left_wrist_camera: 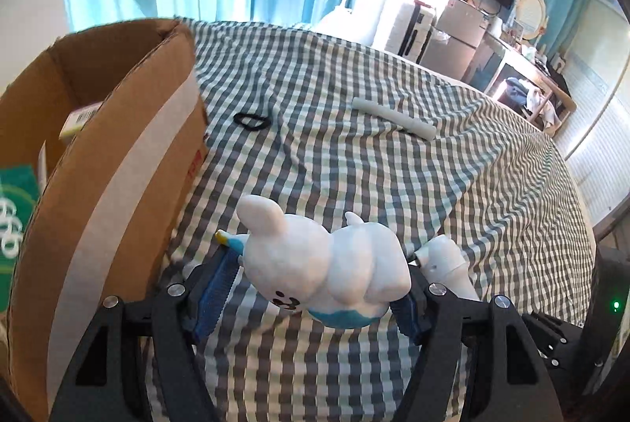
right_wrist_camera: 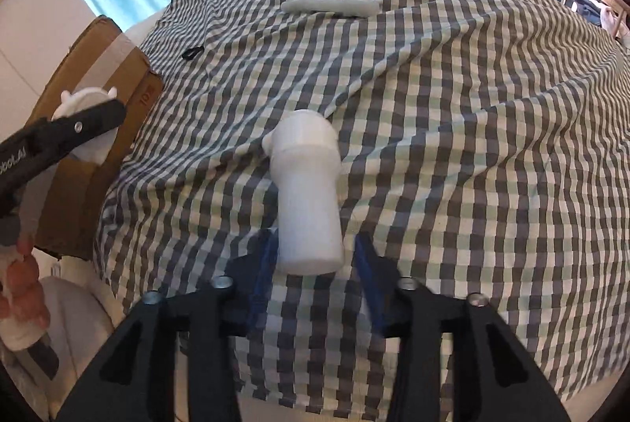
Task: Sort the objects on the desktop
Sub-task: 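Grasp the white plush toy with the left tool while the right tool grasps the white bottle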
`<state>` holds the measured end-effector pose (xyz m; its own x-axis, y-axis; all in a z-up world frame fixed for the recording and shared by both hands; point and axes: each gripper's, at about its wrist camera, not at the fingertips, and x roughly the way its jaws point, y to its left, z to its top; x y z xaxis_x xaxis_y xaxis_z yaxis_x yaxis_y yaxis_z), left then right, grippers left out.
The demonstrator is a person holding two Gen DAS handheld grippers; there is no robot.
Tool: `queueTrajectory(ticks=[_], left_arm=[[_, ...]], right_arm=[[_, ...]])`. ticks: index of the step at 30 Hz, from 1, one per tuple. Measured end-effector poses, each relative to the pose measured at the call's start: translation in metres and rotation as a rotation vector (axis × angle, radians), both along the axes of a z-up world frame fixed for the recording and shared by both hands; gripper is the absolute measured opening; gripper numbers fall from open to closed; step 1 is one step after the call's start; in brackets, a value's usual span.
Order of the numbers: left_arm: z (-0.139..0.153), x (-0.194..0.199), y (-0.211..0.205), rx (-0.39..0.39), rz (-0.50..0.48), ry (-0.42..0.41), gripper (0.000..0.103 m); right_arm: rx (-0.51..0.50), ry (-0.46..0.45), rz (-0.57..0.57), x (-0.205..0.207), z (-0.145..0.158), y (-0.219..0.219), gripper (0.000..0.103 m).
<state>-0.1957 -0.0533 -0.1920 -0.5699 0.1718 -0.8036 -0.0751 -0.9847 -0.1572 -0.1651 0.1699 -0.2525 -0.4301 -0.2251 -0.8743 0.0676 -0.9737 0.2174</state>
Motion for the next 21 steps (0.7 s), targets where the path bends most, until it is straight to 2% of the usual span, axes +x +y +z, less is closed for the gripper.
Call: queueTrajectory(ticks=[2,7,8,9,12,21], left_arm=[[-0.001,-0.001,0.001,0.006,0.001,-0.013,0.072],[-0.004,-0.004,0.004,-0.001,-0.013,-0.027,0.072],[-0.004,-0.004,0.004,-0.004,-0.015,-0.03,0.072],[-0.005,-0.005,0.005,-0.008,-0.015,-0.032,0.072],[-0.003,-0.007,0.003,-0.007,-0.015,-0.031,0.072],[0.013,0.0,-0.002,0.023,0.002,-0.001,0.072]], right_arm=[[-0.003,-0.002,-0.019,-0.006,-0.003,-0.001,0.07],[0.004,-0.02,-0.023,-0.035,-0.019,-0.012,0.071],[0.013,-0.028,-0.022,-0.037,-0.022,-0.014,0.065],[0.03,-0.031,-0.024,-0.039,-0.025,-0.016,0.049],[0.027,-0.02,-0.035,-0.036,-0.026,-0.014,0.032],[-0.015,0.026,-0.067,-0.015,-0.005,-0.011,0.032]])
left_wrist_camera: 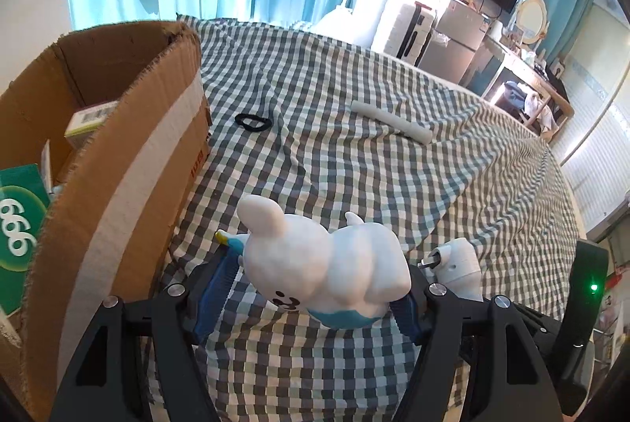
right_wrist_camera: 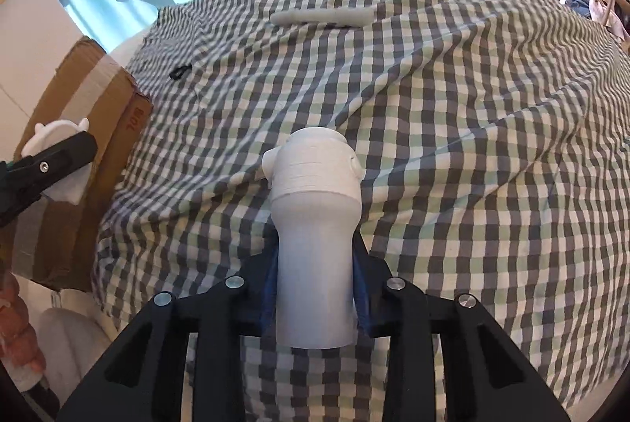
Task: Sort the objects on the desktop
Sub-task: 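Grasp the white plush toy with the left tool while the right tool grasps the white bottle, then carry the plush toy and bottle over the box and open both tools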
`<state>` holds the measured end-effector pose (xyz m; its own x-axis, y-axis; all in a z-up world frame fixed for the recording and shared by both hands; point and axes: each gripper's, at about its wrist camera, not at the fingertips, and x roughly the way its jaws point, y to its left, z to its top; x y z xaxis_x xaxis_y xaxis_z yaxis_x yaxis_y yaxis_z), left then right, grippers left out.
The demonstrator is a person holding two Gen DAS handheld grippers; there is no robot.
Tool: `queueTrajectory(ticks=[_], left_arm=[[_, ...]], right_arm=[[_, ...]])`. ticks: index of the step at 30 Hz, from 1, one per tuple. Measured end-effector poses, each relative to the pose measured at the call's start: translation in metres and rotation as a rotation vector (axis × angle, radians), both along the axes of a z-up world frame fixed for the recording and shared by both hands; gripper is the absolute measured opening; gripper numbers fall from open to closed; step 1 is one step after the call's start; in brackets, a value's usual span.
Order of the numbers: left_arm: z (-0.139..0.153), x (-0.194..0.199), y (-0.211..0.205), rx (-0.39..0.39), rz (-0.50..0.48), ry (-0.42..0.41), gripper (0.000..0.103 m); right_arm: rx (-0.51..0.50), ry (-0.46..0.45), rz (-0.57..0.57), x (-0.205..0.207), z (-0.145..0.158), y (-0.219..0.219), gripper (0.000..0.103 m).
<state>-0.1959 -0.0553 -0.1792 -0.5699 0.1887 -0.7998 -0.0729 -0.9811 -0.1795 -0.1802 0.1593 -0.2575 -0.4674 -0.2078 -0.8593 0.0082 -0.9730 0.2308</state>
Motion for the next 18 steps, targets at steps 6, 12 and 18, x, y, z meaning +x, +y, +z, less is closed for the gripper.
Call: queueTrajectory(ticks=[6,12,18], left_arm=[[0.037,0.013,-0.008,0.031,0.01,0.065,0.072],[0.074,0.033,-0.022,0.06,0.025,0.126,0.072],[0.103,0.048,-0.032,0.063,0.016,0.167,0.072]], right_arm=[[-0.028,0.082,-0.01,0.021,0.042,-0.002,0.032],[-0.018,0.167,-0.006,0.044,0.09,-0.01,0.032],[-0.005,0.235,0.021,0.06,0.131,-0.024,0.032]])
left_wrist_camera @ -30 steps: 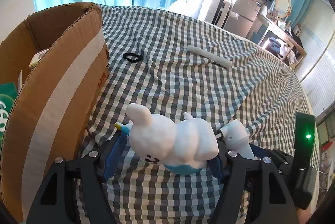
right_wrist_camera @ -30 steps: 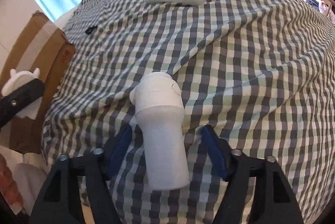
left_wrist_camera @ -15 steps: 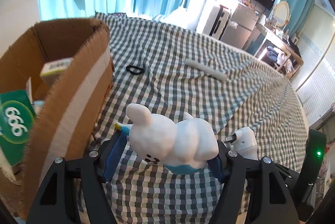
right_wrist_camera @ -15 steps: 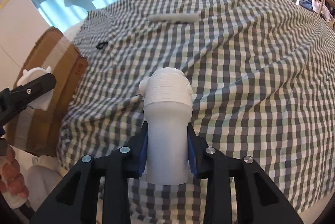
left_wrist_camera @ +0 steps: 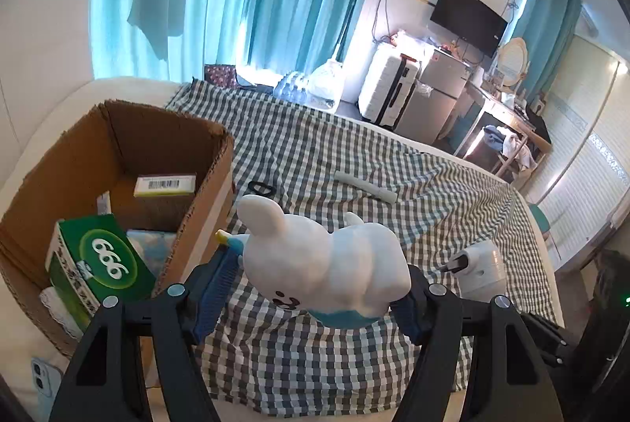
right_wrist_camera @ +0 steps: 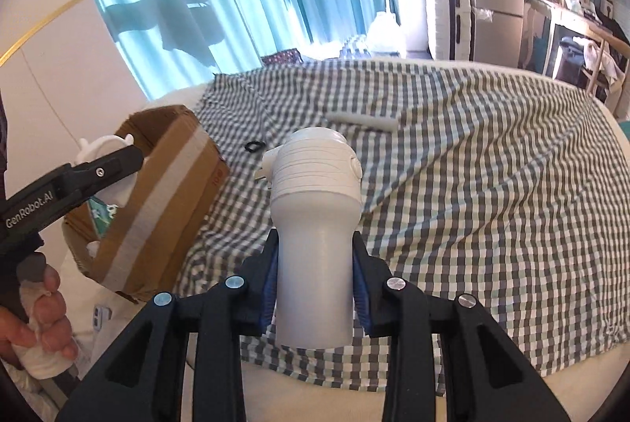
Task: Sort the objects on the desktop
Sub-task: 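Carry the plush toy and bottle over the box and open both tools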
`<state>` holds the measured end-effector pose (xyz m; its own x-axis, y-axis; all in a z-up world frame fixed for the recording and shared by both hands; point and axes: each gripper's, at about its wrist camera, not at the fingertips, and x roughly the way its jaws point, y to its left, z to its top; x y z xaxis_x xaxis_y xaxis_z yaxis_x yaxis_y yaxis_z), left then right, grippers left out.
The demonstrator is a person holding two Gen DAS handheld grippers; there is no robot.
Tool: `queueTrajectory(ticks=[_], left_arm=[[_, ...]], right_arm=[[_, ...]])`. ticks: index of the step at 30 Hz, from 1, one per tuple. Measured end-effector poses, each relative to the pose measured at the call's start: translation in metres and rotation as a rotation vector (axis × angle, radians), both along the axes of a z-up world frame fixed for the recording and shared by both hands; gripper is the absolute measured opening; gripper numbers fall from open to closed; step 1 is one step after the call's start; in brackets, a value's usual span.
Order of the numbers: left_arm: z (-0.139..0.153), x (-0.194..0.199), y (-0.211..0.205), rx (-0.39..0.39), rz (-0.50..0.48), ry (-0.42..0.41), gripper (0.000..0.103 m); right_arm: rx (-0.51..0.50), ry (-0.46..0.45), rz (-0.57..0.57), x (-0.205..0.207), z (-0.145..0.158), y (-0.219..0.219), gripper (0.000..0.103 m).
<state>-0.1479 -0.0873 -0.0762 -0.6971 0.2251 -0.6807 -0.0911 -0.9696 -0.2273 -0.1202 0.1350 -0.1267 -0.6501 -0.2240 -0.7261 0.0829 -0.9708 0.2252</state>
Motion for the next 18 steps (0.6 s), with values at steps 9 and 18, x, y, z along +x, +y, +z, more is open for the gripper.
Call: queueTrajectory(ticks=[9,18], left_arm=[[0.042,0.008,-0.041,-0.049,0.066,0.039,0.072],[0.032,0.004,-0.112,-0.065,0.173,0.008,0.072]], right_arm=[[0.018,0.089,0.08,0.011,0.053,-0.04,0.032],[-0.009,0.109,0.22,-0.012,0.069,-0.116,0.032]])
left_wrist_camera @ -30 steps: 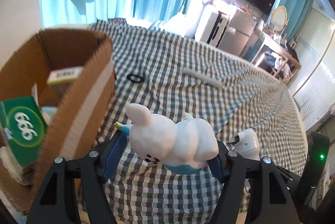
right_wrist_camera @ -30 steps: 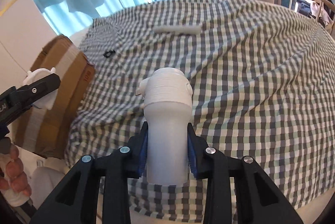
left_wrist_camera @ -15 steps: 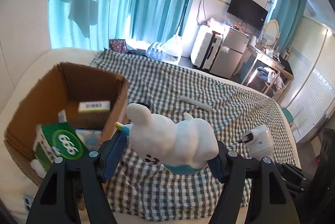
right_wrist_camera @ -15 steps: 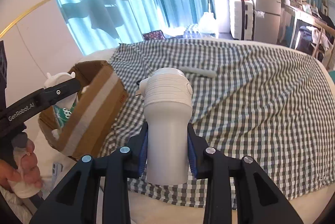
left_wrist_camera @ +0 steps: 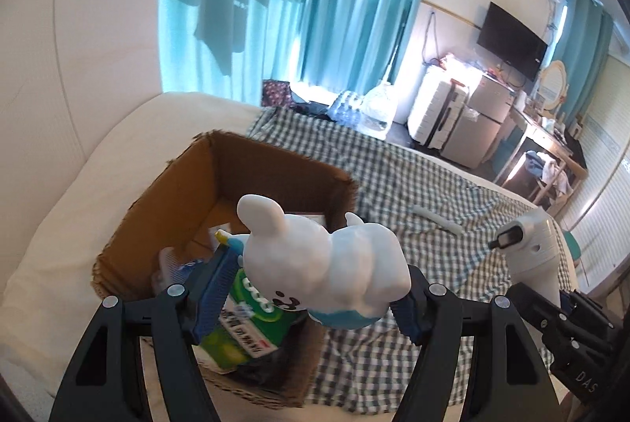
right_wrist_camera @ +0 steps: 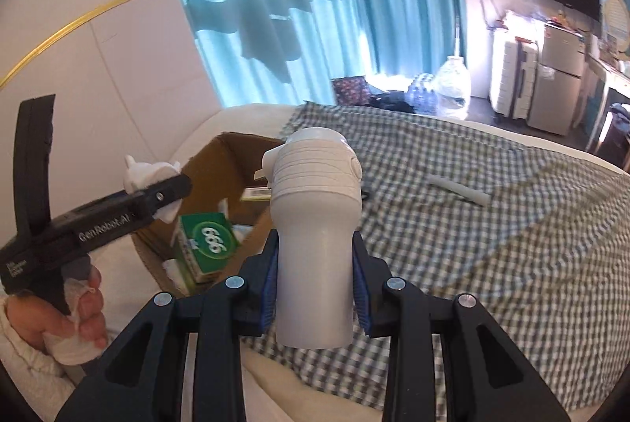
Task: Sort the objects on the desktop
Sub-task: 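Carry the plush toy and bottle over the box and open both tools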
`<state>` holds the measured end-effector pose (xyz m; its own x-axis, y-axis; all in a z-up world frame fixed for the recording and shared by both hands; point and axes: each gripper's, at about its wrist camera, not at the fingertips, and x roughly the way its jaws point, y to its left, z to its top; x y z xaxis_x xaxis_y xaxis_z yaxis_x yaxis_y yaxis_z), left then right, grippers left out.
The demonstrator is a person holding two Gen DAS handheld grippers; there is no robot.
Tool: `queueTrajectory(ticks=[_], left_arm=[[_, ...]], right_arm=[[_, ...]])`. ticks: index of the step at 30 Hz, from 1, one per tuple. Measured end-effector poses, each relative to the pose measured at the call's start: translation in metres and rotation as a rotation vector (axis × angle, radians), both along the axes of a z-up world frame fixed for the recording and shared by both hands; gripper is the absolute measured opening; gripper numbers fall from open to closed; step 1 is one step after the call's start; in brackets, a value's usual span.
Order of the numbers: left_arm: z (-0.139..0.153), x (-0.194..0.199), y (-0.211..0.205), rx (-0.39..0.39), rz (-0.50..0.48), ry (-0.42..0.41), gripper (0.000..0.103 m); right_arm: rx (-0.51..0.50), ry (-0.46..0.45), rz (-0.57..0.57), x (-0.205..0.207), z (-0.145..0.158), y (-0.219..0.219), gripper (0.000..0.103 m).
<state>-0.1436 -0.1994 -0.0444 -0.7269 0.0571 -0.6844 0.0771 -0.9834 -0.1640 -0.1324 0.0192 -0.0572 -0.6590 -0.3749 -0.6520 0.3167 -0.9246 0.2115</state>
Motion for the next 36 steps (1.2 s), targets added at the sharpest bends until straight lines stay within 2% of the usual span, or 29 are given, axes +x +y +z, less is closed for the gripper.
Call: queueTrajectory(ticks=[8,16,19,22,23,24,26,28,33,36], left_arm=[[-0.033,-0.011,-0.053,0.011,0.052,-0.036,0.072],[-0.062,-0.034,-0.09,-0.009,0.077,-0.085,0.072],[-0.067,-0.038,-0.095,0.002,0.056,-0.085,0.072],[-0.071,-0.042,-0.097,-0.029,0.039,-0.085,0.072],[-0.072,-0.042,-0.097,-0.028,0.034,-0.085,0.073],[-0.073,-0.043,-0.098,-0.021,0.026,-0.083,0.075],[-0.073,-0.044,-0.098,-0.012,0.019,-0.077,0.088],[-0.07,-0.042,-0.095,-0.037,0.036,-0.06,0.094],[-0.067,-0.038,-0.086,-0.064,0.026,-0.055,0.094],[-0.062,-0.032,-0.078,-0.059,0.024,-0.046,0.094]], right_arm=[[0.001,-0.046,0.125,-0.031,-0.018,-0.075,0.032],[0.003,-0.101,0.178,-0.077,-0.04,-0.131,0.032],[0.0,-0.098,0.19,-0.091,-0.043,-0.145,0.032],[-0.002,-0.091,0.183,-0.104,-0.042,-0.155,0.033],[-0.004,-0.09,0.175,-0.106,-0.042,-0.154,0.038],[-0.01,-0.088,0.164,-0.11,-0.041,-0.156,0.059],[-0.022,-0.072,0.116,-0.116,-0.036,-0.154,0.089],[-0.062,-0.037,0.096,-0.114,-0.028,-0.148,0.089],[-0.064,0.007,0.058,-0.108,-0.018,-0.126,0.089],[-0.079,-0.004,0.017,-0.104,-0.019,-0.104,0.089]])
